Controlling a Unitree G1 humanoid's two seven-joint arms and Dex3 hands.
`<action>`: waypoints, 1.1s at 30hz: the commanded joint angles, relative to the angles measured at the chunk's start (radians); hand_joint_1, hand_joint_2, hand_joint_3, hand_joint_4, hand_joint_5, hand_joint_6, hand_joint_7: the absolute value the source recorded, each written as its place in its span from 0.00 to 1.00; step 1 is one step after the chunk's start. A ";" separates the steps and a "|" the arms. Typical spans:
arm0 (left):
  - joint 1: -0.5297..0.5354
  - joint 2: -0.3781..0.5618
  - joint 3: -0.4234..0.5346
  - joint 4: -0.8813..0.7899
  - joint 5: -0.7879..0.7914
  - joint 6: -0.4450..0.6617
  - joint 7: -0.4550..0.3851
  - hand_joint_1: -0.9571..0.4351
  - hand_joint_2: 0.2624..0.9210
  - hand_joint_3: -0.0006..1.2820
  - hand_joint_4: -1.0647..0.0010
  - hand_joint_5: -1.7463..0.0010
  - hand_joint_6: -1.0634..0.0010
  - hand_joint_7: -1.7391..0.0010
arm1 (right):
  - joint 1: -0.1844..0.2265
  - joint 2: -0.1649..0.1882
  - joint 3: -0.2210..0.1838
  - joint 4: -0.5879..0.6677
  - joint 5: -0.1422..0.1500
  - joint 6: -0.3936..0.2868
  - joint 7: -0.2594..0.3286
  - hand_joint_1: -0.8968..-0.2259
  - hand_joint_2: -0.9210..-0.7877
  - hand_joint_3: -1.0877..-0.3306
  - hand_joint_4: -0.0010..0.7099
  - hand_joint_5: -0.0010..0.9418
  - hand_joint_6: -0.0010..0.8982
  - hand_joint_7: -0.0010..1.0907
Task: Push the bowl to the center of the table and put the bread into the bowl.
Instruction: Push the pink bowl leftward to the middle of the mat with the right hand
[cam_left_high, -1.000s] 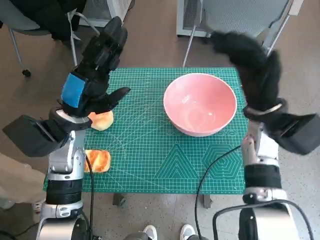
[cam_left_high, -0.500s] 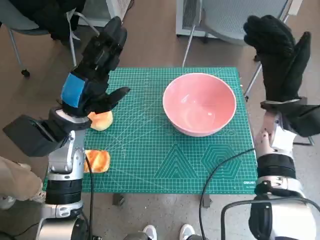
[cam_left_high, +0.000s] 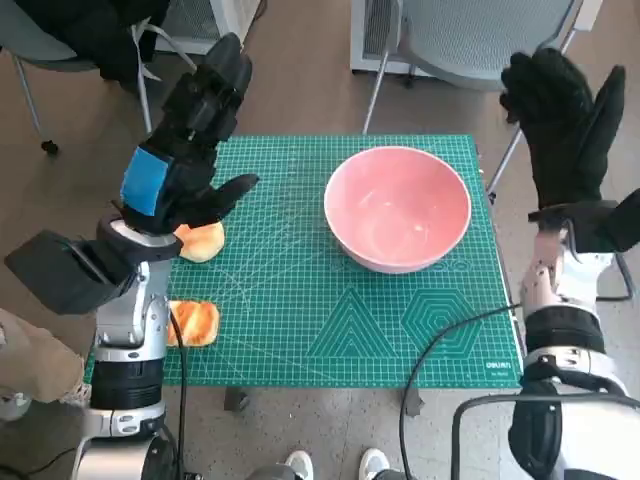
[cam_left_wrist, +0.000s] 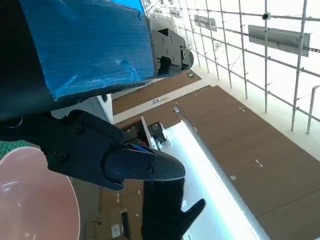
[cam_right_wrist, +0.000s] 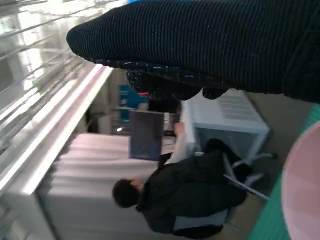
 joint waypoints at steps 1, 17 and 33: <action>0.014 0.007 0.005 -0.016 0.002 0.000 0.003 0.19 1.00 0.18 0.94 1.00 0.83 0.94 | 0.014 -0.005 -0.002 0.033 -0.028 0.050 -0.034 0.22 0.00 0.13 0.00 0.00 0.01 0.01; 0.026 0.012 0.008 -0.038 -0.003 0.017 0.002 0.20 1.00 0.18 0.95 1.00 0.83 0.94 | 0.059 -0.008 -0.010 0.070 -0.069 0.168 -0.092 0.21 0.00 0.12 0.00 0.00 0.00 0.01; 0.041 0.016 0.012 -0.061 -0.003 0.030 0.000 0.19 1.00 0.18 0.95 1.00 0.83 0.94 | 0.089 -0.002 -0.025 0.085 -0.089 0.268 -0.132 0.23 0.00 0.11 0.00 0.00 0.02 0.01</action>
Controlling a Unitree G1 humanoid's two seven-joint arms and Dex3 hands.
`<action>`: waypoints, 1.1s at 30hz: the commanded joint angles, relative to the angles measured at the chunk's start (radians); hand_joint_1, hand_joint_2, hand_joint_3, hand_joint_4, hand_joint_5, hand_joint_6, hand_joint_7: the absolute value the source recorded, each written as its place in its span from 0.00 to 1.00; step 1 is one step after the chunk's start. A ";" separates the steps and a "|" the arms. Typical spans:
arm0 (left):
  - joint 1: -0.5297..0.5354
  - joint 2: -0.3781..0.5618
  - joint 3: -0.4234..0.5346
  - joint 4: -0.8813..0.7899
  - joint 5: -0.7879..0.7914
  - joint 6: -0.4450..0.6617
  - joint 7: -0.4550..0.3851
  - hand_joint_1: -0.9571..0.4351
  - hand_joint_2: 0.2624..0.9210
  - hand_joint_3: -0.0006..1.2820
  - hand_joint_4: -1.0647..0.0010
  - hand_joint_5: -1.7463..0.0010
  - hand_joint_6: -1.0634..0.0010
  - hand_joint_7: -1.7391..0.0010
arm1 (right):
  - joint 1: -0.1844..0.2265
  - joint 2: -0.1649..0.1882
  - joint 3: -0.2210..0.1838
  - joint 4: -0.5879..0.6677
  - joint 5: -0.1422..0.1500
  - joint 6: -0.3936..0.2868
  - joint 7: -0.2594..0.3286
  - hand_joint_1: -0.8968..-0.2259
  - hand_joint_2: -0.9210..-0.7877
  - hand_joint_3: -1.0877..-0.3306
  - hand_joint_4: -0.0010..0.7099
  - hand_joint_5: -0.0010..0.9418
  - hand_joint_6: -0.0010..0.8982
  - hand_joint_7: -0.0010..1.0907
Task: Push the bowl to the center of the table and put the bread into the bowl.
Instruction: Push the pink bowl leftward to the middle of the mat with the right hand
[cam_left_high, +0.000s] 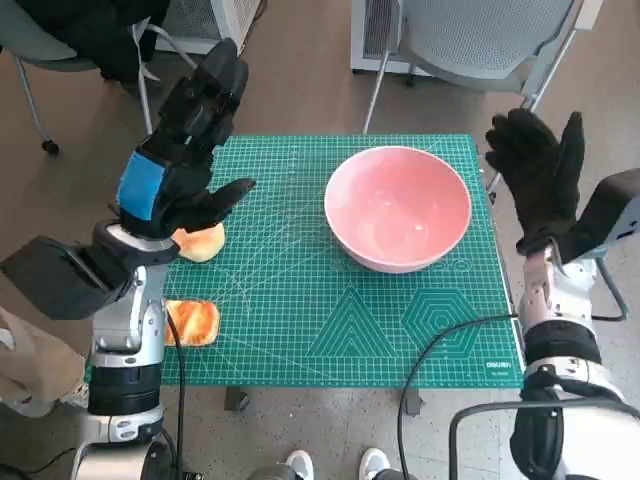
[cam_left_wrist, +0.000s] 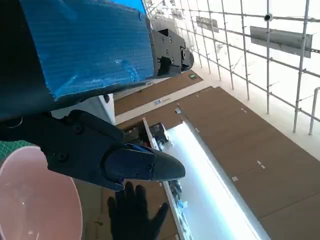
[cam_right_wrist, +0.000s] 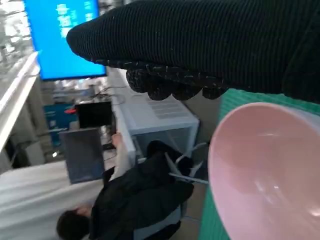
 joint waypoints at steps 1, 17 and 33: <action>0.015 0.012 0.005 -0.022 -0.004 0.009 -0.002 0.19 1.00 0.18 0.95 1.00 0.83 0.94 | 0.037 0.000 -0.007 0.020 -0.014 0.045 -0.022 0.23 0.00 0.11 0.00 0.00 0.02 0.02; 0.021 0.014 0.008 -0.030 -0.011 0.020 -0.004 0.20 1.00 0.18 0.95 1.00 0.83 0.94 | 0.068 0.009 -0.019 0.023 -0.031 0.087 -0.041 0.20 0.00 0.14 0.00 0.00 0.01 0.01; 0.023 0.011 0.008 -0.024 -0.008 0.018 -0.003 0.19 1.00 0.18 0.95 1.00 0.83 0.94 | 0.100 0.035 -0.014 0.026 -0.053 0.091 -0.051 0.25 0.00 0.14 0.00 0.00 0.02 0.02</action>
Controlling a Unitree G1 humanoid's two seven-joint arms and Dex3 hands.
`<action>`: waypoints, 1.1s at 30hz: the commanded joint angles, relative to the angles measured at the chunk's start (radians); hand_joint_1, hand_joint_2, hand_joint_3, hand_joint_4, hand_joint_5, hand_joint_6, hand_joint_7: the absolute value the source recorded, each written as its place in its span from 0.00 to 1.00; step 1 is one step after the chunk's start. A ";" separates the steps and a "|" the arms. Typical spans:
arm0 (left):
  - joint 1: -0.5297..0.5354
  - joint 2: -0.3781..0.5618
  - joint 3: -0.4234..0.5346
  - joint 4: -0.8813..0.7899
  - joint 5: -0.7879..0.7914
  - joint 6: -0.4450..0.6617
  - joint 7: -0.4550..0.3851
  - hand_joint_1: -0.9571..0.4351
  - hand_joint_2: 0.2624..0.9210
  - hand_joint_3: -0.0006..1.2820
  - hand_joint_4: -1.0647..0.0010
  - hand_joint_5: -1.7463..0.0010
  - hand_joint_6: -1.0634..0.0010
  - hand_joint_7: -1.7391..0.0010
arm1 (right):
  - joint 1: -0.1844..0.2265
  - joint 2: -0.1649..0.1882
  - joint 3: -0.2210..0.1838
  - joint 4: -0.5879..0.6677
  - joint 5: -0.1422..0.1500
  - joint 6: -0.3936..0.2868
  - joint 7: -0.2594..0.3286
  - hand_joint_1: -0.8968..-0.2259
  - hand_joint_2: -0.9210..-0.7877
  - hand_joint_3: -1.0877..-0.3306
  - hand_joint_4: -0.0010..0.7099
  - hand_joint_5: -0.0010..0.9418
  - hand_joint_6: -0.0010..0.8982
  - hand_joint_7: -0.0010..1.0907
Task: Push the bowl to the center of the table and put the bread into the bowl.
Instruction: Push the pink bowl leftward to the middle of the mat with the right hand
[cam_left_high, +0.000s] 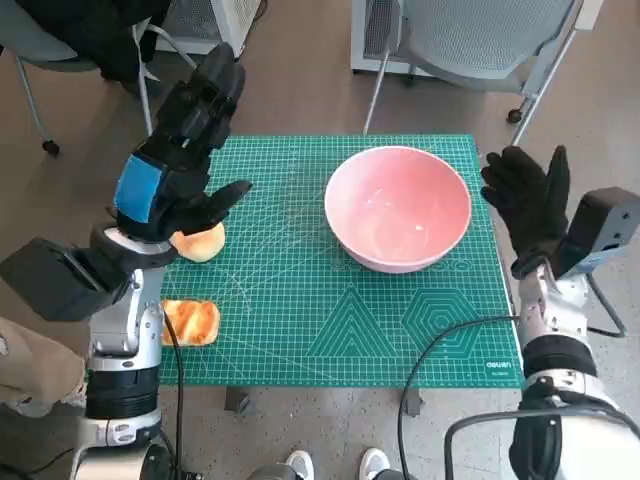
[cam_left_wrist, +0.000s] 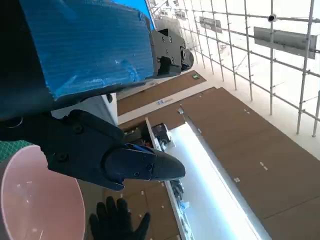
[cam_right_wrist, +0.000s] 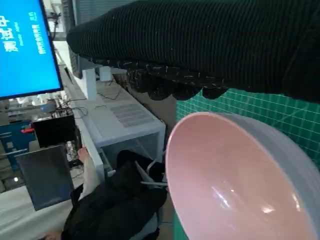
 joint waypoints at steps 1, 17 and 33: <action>0.010 0.008 0.004 -0.009 -0.004 0.001 -0.003 0.19 1.00 0.18 0.95 1.00 0.83 0.94 | 0.037 0.019 0.002 0.017 -0.013 0.025 -0.011 0.26 0.00 0.13 0.00 0.00 0.02 0.02; 0.015 0.011 0.008 -0.018 -0.010 0.007 -0.010 0.19 1.00 0.18 0.96 1.00 0.83 0.95 | 0.047 0.058 0.003 0.020 -0.032 0.041 -0.013 0.24 0.00 0.14 0.00 0.00 0.02 0.01; 0.019 0.014 0.010 -0.026 -0.009 0.008 -0.009 0.20 1.00 0.18 0.96 1.00 0.83 0.95 | 0.045 0.111 0.010 0.017 -0.035 0.040 0.009 0.21 0.00 0.22 0.00 0.00 0.03 0.02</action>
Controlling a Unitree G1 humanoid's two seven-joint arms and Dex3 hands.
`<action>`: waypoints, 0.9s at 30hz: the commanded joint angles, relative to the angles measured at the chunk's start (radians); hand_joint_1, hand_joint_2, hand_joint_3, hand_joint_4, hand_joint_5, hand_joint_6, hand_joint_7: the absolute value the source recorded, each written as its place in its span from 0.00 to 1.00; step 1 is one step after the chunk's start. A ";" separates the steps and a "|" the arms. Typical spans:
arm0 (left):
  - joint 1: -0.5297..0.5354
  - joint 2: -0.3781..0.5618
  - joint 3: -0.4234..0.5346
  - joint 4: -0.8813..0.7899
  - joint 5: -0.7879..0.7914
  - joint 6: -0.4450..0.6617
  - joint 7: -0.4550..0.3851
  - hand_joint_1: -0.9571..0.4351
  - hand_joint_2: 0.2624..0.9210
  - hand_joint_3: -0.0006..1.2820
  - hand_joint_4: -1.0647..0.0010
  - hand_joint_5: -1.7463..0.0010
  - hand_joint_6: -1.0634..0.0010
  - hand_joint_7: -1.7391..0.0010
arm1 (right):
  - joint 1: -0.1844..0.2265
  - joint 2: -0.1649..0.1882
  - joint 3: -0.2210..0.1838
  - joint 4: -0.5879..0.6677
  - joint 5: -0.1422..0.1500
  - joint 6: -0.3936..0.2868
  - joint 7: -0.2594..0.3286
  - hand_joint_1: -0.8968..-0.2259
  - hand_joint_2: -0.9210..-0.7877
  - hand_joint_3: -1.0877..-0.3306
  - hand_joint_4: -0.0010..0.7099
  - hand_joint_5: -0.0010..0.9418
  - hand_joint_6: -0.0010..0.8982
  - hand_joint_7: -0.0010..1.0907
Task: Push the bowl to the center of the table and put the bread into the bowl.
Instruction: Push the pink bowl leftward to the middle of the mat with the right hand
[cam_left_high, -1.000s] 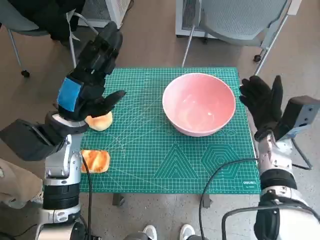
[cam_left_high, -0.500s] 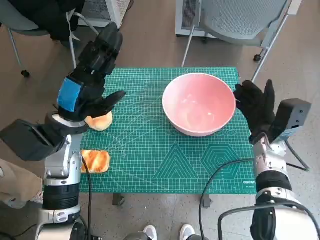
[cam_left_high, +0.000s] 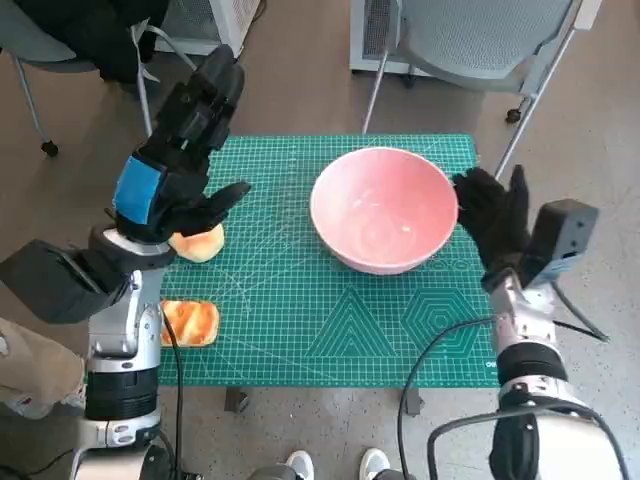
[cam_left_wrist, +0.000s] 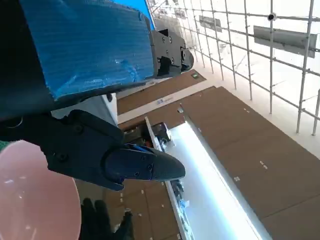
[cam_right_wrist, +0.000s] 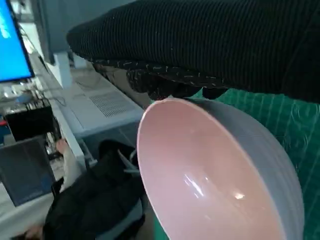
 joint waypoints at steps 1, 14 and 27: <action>0.011 0.012 0.006 -0.017 -0.008 0.007 -0.002 0.20 1.00 0.18 0.96 1.00 0.83 0.95 | 0.029 0.019 0.004 0.012 -0.006 0.012 0.011 0.22 0.00 0.22 0.00 0.00 0.04 0.02; 0.014 0.014 0.007 -0.016 0.001 -0.002 0.004 0.20 1.00 0.18 0.96 1.00 0.83 0.95 | 0.033 0.053 0.033 0.012 -0.022 -0.004 0.038 0.20 0.00 0.24 0.00 0.00 0.03 0.02; 0.012 0.010 0.006 -0.009 0.006 -0.011 0.007 0.20 1.00 0.19 0.96 1.00 0.84 0.95 | 0.035 0.074 0.054 0.009 -0.043 -0.014 0.040 0.22 0.00 0.24 0.00 0.00 0.02 0.01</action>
